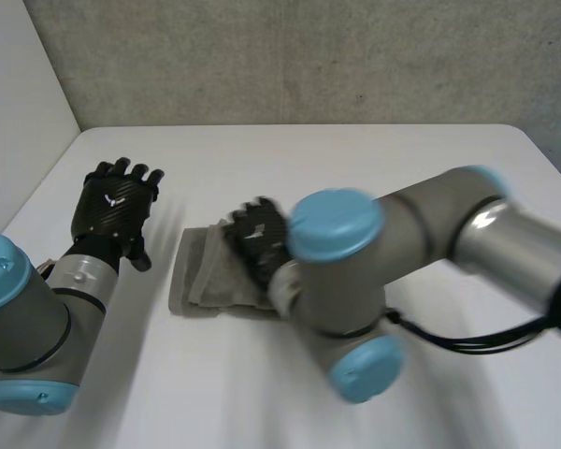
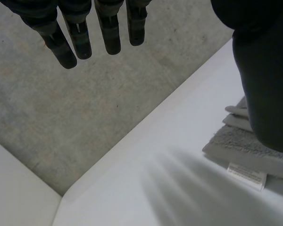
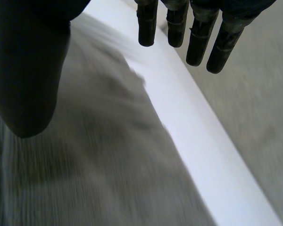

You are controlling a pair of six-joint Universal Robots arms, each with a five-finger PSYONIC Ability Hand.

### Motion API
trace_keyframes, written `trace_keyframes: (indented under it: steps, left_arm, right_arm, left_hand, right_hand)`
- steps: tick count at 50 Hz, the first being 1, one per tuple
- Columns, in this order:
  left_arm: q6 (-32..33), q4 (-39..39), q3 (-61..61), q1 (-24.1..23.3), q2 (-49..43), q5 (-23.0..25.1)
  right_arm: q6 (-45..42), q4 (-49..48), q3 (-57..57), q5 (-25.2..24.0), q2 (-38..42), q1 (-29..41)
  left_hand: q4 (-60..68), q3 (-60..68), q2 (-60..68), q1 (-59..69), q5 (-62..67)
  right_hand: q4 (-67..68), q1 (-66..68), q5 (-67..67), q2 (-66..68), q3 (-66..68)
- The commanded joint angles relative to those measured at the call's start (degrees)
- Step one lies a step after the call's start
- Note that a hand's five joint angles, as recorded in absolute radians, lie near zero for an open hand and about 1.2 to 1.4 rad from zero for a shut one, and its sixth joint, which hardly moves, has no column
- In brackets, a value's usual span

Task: Fold the towel.

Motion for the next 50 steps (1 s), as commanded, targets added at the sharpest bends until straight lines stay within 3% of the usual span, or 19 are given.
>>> trace_keyframes:
  steps: [1,8,10,11,12,13,15,25,31,33,36,40,41,42,43,45,46,48,50]
  left_arm:
    - [0.2,0.3,0.3,-2.7,-0.8,0.1]
    - [0.4,0.1,1.8,-7.5,-4.8,0.2]
    - [0.5,0.1,2.0,-7.9,-5.5,0.2]
    - [0.5,0.1,2.0,-7.9,-5.5,0.2]
    - [0.5,0.1,2.1,-8.3,-5.8,0.2]
    - [0.5,0.2,2.1,-8.5,-6.0,0.2]
    - [0.5,0.1,2.1,-8.5,-5.9,0.1]
    - [0.2,0.0,2.2,-8.4,-4.6,-0.1]
    - [0.1,-0.1,3.8,-8.3,-1.2,-0.6]
    - [0.1,0.0,4.3,-8.2,-0.5,-0.7]
    - [-1.0,0.0,5.2,-7.8,0.7,-2.0]
    - [-2.9,-0.1,6.1,-7.5,1.2,-4.6]
    - [-4.2,-0.1,6.5,-7.2,1.2,-6.1]
    - [-5.9,-0.2,6.8,-6.8,1.2,-7.6]
    - [-5.9,-0.2,6.8,-6.8,1.2,-7.6]
    - [-7.3,-0.3,6.9,-6.3,1.2,-8.4]
    - [-8.4,-0.4,6.8,-6.0,1.2,-8.6]
    - [-9.2,-0.5,6.8,-5.7,1.1,-8.6]
    - [-9.7,-0.8,6.9,-5.7,1.0,-8.5]
  right_arm:
    - [1.9,-0.6,18.0,-0.5,-8.9,-9.7]
    - [1.8,-7.0,28.5,-1.6,-10.4,-15.6]
    - [1.7,-10.1,31.6,-2.1,-11.0,-16.8]
    - [1.7,-10.1,31.6,-2.1,-11.0,-16.9]
    - [1.7,-11.4,32.7,-2.1,-11.0,-17.5]
    - [1.7,-11.4,32.7,-2.1,-11.0,-17.5]
    - [1.3,-12.6,33.6,-1.7,-11.0,-18.7]
    - [-6.3,-13.0,32.9,-1.2,-20.4,-19.8]
    - [-13.1,-12.5,25.9,-1.1,-20.6,-13.4]
    - [-15.1,-11.8,17.7,-1.4,-15.2,-3.1]
    - [-17.6,-9.5,10.3,-3.0,-7.8,3.4]
    - [-20.3,-6.4,5.4,-8.2,-2.8,6.4]
    - [-21.2,-4.9,3.5,-11.7,-0.3,7.2]
    - [-22.2,-3.6,1.9,-14.2,1.8,7.6]
    - [-22.2,-3.5,1.9,-14.2,1.8,7.6]
    - [-21.4,-2.8,0.4,-15.1,3.9,7.5]
    - [-21.4,-2.8,0.3,-15.1,3.9,7.5]
    - [-19.6,-3.4,0.3,-12.0,3.5,6.8]
    - [-17.8,-3.7,0.5,-9.8,2.3,6.6]
  left_hand:
    - [-3.0,-2.0,-2.5,-2.8,-10.4]
    - [-2.3,-1.3,-1.8,-2.1,-9.8]
    - [-2.3,-1.3,-1.8,-2.1,-9.8]
    - [-2.3,-1.3,-1.8,-2.1,-9.8]
    - [-2.3,-1.3,-1.8,-2.1,-9.8]
    - [-2.5,-1.5,-2.0,-2.3,-9.9]
    - [-2.3,-1.3,-1.8,-2.1,-9.8]
    - [-2.5,-1.5,-2.0,-2.3,-9.9]
    - [-2.8,-1.8,-2.3,-2.6,-10.3]
    - [-2.8,-1.8,-2.3,-2.6,-10.3]
    - [-3.5,-2.5,-3.0,-3.3,-10.9]
    - [-4.0,-3.0,-3.5,-3.8,-11.4]
    - [-4.2,-3.2,-3.7,-4.0,-11.6]
    - [-4.5,-3.5,-4.0,-4.3,-11.9]
    - [-4.5,-3.5,-4.0,-4.3,-12.0]
    - [-4.5,-3.5,-4.0,-4.3,-12.0]
    - [-4.3,-3.3,-3.9,-4.1,-11.8]
    - [-4.3,-3.3,-3.9,-4.1,-11.8]
    - [-4.3,-3.3,-3.9,-4.1,-11.8]
  right_hand:
    - [-3.4,-2.0,-2.3,-2.8,-2.7]
    - [11.8,13.2,12.9,12.4,12.5]
    - [28.7,30.0,29.8,29.3,29.4]
    - [28.8,30.1,29.9,29.4,29.5]
    - [40.5,41.8,41.5,41.1,41.2]
    - [40.6,41.9,41.6,41.2,41.3]
    - [65.5,66.8,66.5,66.0,66.1]
    - [65.6,66.9,66.6,66.2,66.3]
    - [65.6,66.9,66.6,66.2,66.3]
    - [65.6,66.9,66.6,66.2,66.3]
    - [65.6,66.9,66.6,66.2,66.3]
    - [65.6,66.9,66.6,66.2,66.3]
    - [65.6,66.9,66.6,66.2,66.3]
    - [55.0,56.3,56.0,55.6,55.7]
    - [54.9,56.2,55.9,55.5,55.6]
    - [18.6,19.9,19.6,19.2,19.3]
    - [18.4,19.7,19.4,19.0,19.1]
    - [-2.1,-0.7,-1.0,-1.5,-1.4]
    - [-4.4,-3.1,-3.4,-3.8,-3.7]
